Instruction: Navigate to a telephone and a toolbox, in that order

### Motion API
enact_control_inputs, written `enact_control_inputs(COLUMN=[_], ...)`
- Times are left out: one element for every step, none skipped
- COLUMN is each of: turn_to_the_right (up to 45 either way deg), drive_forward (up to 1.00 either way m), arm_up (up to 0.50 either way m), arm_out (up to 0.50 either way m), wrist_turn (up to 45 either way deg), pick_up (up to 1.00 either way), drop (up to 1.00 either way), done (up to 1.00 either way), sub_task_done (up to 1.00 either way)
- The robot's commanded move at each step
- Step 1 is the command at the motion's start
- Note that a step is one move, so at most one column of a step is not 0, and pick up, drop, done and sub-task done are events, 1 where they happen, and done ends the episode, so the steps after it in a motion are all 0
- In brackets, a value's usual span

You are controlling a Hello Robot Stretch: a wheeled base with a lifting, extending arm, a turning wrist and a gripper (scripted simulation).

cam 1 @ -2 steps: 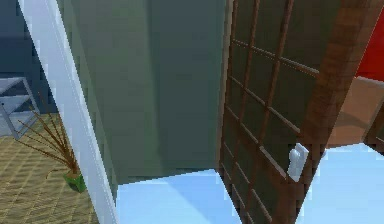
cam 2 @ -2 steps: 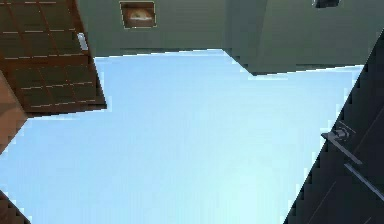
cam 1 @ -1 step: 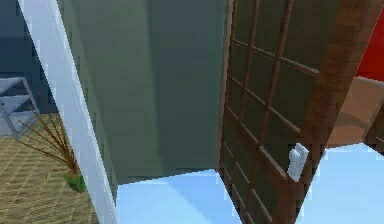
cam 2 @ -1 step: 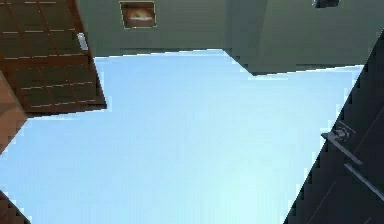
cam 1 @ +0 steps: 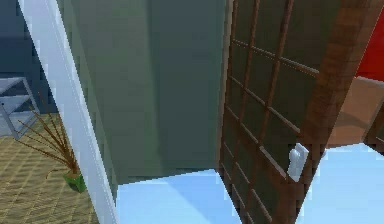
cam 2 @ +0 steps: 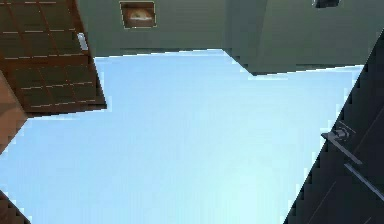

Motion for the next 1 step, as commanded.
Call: enact_control_inputs(turn_to_the_right=[-45.0], drive_forward=[0.00], arm_up=[0.00], arm_out=[0.00], wrist_turn=[0.0], pick_up=[0.00], drop=[0.00], done=[0.00], sub_task_done=[0.00])
